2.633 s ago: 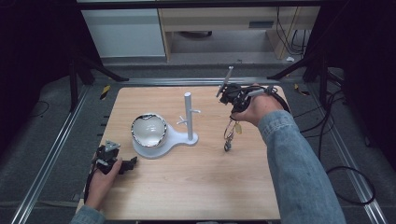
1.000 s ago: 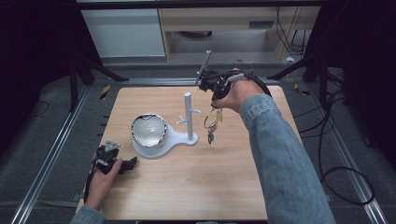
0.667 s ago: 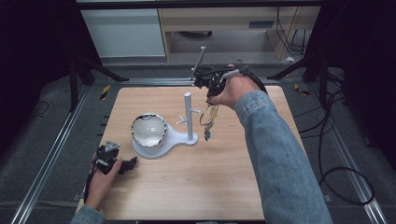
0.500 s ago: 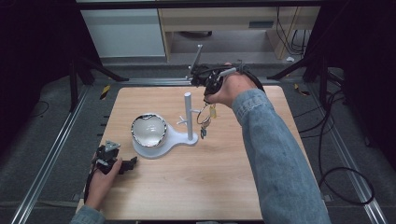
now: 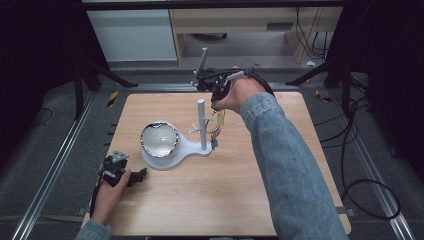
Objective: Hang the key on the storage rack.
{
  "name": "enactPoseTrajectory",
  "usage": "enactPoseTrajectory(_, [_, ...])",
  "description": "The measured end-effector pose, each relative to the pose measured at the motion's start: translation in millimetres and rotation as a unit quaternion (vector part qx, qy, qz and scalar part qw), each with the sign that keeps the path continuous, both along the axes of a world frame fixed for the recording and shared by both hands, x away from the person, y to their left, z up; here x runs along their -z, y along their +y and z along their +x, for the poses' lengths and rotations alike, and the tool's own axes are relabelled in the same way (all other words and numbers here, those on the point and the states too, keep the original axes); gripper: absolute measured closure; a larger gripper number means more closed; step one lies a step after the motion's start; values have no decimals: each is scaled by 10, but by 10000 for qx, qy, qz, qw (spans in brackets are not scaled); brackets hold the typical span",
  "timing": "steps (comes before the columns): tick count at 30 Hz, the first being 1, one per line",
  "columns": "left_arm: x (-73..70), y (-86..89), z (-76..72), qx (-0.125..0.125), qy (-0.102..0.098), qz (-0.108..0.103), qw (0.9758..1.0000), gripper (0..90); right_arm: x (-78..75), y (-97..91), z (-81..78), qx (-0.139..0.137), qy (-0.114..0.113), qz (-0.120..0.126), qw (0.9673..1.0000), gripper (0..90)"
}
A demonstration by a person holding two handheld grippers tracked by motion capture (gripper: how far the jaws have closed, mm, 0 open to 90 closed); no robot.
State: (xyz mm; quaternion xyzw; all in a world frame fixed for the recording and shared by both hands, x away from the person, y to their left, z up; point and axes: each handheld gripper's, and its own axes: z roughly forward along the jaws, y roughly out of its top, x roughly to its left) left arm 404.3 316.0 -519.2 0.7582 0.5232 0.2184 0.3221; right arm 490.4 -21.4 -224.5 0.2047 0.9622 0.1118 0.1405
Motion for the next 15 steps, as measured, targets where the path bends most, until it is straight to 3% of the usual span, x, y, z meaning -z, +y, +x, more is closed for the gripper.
enactPoseTrajectory(15, [0,0,0,17,3,0,10000,0,150,95,152,-54,137,-12,9999,887])
